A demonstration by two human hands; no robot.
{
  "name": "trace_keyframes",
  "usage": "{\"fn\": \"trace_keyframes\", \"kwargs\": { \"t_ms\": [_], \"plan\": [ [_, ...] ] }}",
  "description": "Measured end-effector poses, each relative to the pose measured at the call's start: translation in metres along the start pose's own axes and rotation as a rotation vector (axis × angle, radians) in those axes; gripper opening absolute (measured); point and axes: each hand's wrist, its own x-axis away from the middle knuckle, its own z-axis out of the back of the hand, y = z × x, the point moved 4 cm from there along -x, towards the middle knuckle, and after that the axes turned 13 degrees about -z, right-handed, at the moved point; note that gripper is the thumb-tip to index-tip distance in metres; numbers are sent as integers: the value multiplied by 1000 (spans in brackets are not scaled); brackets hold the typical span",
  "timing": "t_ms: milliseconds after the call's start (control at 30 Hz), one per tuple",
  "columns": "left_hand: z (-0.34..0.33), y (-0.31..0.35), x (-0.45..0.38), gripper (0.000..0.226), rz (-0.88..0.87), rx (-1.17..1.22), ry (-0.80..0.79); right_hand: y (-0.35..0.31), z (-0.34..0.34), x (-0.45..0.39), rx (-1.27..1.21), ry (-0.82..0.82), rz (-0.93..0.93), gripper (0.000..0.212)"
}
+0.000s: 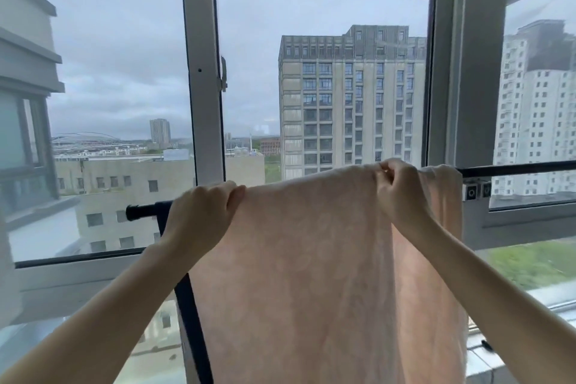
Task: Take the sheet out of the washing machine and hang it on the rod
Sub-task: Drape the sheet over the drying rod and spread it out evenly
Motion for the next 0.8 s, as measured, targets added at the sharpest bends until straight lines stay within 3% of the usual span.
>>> {"fn": "trace_keyframes", "kwargs": {
  "t_ms": [233,433,667,800],
  "plan": [
    [7,-17,0,59,9,-89,-111,-62,-8,-13,55,-53,5,20],
    [4,-23,8,62,-56,-117,-42,-87,-34,18,266,-418,358,33],
    [-3,-23,4,57,-79,-168,69,-42,-37,-11,300,-598,253,14],
    [-9,-25,2,53,-72,-213,148,-41,-33,-11,174,-550,293,16]
  ]
}}
